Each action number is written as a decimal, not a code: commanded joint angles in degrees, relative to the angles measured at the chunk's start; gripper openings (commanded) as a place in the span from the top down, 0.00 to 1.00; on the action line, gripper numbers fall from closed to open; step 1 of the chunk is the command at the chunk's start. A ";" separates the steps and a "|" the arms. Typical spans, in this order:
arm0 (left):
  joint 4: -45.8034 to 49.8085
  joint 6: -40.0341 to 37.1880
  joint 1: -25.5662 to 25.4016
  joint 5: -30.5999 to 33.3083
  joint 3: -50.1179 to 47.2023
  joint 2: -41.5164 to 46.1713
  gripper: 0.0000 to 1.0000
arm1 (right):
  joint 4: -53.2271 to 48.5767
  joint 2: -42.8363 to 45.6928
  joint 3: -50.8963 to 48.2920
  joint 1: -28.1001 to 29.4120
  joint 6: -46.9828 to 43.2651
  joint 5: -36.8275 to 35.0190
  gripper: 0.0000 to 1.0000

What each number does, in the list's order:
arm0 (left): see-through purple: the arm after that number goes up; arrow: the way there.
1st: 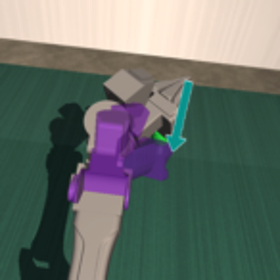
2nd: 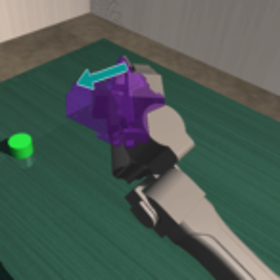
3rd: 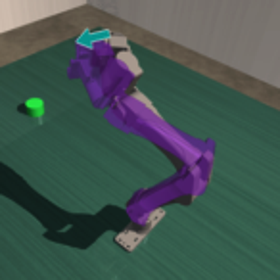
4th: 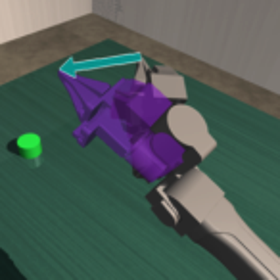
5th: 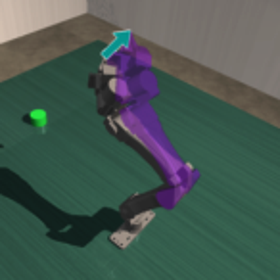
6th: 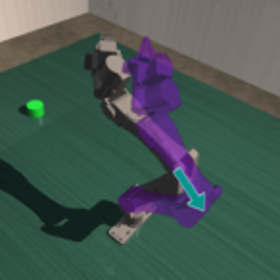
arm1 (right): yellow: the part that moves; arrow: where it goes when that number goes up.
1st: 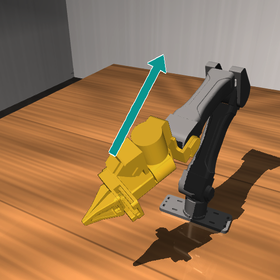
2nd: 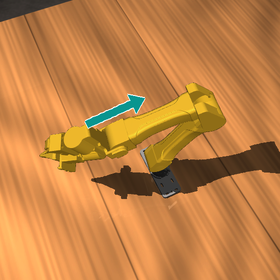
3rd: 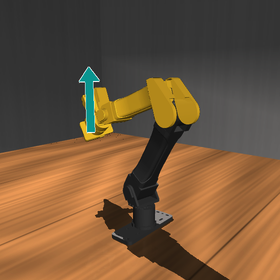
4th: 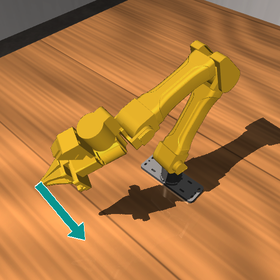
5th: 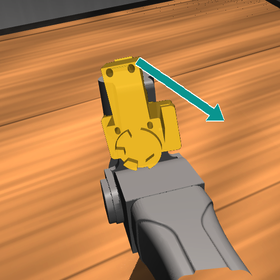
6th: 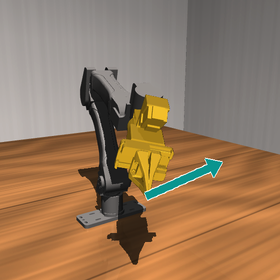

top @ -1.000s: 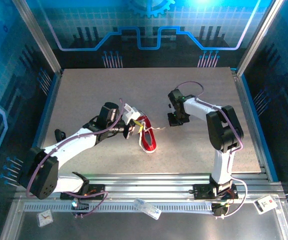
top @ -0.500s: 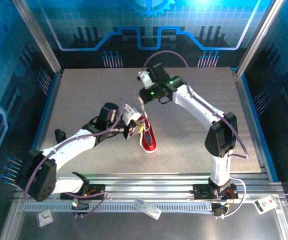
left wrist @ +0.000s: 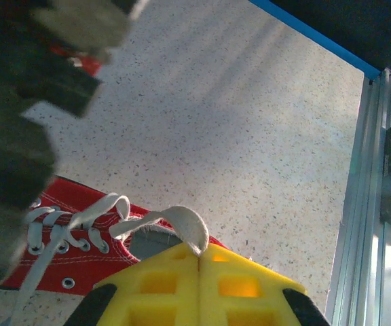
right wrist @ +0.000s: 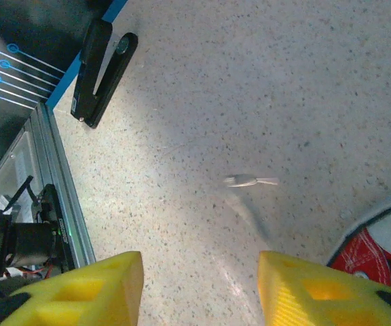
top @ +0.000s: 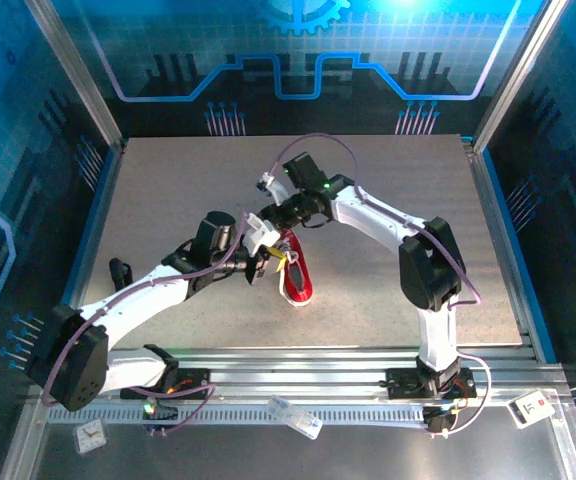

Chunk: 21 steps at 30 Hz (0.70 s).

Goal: Tie the shoes

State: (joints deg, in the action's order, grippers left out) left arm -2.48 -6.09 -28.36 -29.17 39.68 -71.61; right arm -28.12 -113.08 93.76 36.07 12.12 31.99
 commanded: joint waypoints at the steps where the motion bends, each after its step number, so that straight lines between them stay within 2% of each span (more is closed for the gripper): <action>1: -2.66 1.10 -0.29 0.85 -0.51 0.82 1.00 | 8.18 8.24 -5.30 -5.00 3.10 4.46 0.48; 5: -3.15 2.89 -0.20 1.14 0.08 0.04 1.00 | 17.04 15.86 -16.13 -10.11 4.91 5.88 0.48; 10: -2.79 4.61 0.44 0.72 1.39 -1.22 1.00 | 23.00 23.77 -29.53 -12.15 -2.77 3.01 0.45; 16: 0.06 5.97 1.60 -1.50 4.73 -3.35 1.00 | 30.69 30.23 -41.85 -9.47 -8.92 0.70 0.37; 21: 0.57 7.98 2.34 -3.14 6.26 -5.06 1.00 | 31.08 31.37 -44.58 -4.02 -14.58 -4.92 0.34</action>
State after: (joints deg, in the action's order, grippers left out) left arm -3.09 -0.01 -26.68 -29.50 43.83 -75.48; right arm -1.15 -83.55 49.69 29.45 3.25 30.81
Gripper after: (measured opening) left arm 0.039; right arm 0.658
